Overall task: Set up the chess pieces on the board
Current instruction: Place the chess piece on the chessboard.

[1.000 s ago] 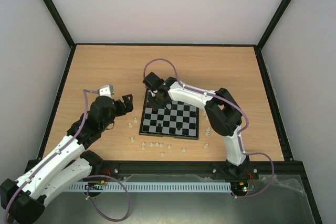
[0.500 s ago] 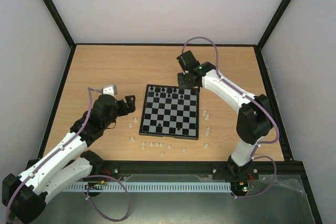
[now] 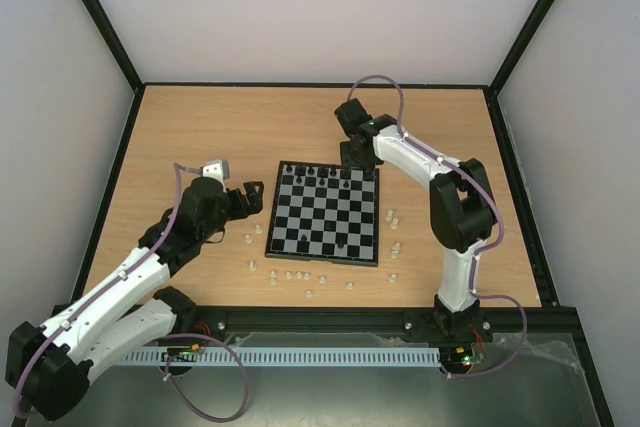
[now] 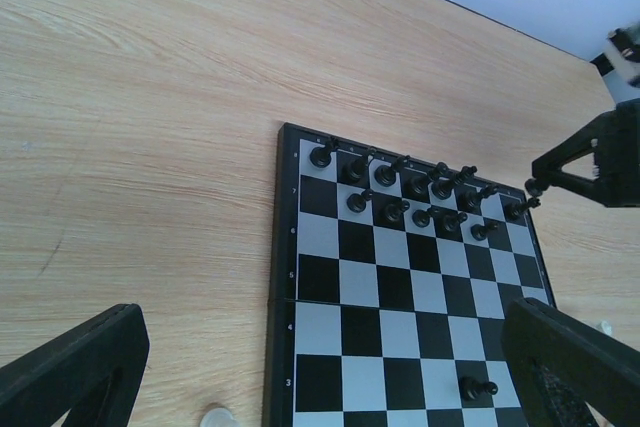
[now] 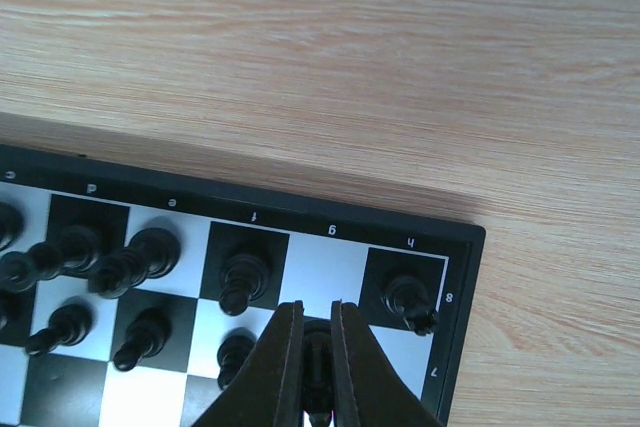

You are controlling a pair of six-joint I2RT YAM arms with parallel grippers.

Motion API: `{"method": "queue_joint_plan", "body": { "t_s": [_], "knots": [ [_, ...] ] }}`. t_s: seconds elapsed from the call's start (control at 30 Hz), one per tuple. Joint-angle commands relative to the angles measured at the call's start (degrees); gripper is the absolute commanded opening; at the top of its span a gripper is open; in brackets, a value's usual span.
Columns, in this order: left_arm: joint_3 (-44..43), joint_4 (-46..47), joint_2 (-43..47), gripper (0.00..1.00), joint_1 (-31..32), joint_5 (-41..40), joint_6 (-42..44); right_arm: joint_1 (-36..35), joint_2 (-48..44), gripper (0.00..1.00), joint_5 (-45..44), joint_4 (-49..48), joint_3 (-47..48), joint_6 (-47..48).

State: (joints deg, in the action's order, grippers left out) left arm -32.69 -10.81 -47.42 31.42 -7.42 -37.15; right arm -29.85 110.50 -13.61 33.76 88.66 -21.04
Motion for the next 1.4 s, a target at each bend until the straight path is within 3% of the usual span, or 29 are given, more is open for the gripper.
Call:
{"method": "queue_joint_plan", "body": {
  "t_s": [0.0,1.37],
  "knots": [
    [0.2,1.7,-0.2,1.00,-0.4,0.8,0.8,0.7,2.6,0.01,-0.7,1.3,1.0,-0.6],
    [0.3,1.7,-1.1,1.00,-0.5,0.2,0.8,2.2,6.5,0.10,2.1,-5.6,-4.2,-1.0]
  ]
}}
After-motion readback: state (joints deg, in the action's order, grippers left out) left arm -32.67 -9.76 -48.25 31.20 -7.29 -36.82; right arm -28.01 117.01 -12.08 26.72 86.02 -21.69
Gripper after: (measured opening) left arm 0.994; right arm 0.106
